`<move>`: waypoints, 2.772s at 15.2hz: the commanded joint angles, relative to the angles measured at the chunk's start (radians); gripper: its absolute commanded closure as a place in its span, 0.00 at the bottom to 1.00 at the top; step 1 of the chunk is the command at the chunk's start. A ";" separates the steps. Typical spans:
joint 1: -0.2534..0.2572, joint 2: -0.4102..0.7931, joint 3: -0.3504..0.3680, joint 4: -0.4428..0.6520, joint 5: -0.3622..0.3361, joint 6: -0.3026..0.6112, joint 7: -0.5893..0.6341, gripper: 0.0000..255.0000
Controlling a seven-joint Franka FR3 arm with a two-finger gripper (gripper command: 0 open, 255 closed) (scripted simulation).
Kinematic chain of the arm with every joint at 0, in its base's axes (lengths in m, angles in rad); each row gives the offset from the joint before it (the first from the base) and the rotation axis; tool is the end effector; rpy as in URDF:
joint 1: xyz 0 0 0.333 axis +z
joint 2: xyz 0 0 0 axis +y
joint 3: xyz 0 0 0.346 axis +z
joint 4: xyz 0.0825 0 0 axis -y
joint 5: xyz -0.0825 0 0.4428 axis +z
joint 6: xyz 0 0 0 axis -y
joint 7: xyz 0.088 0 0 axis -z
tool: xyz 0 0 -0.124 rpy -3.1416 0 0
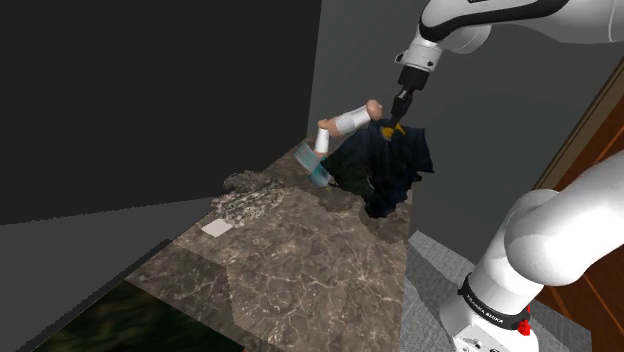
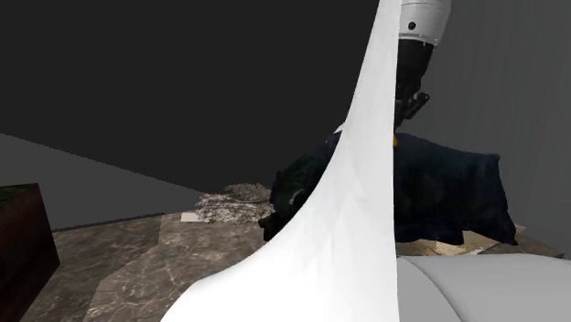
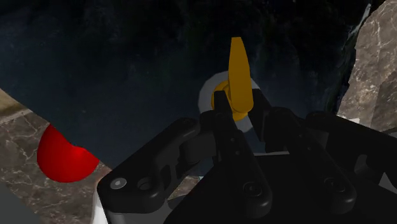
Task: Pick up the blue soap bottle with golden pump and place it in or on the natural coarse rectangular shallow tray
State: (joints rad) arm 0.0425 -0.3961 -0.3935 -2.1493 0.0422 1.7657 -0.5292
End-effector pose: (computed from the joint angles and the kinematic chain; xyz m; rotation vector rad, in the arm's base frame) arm 0.4546 -0.1814 0.5470 -2.9462 -0.2934 -0.0954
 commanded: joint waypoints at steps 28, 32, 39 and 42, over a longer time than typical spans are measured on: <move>-0.429 0.961 -0.264 1.177 0.447 -0.435 -0.563 1.00; -0.392 0.933 -0.271 1.072 0.430 -0.363 -0.578 1.00; -0.348 0.906 -0.277 0.930 0.415 -0.254 -0.600 1.00; -0.335 0.901 -0.277 0.880 0.413 -0.211 -0.609 1.00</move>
State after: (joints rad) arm -0.2992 0.5105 -0.6700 -1.2500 0.4567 1.5373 -1.1357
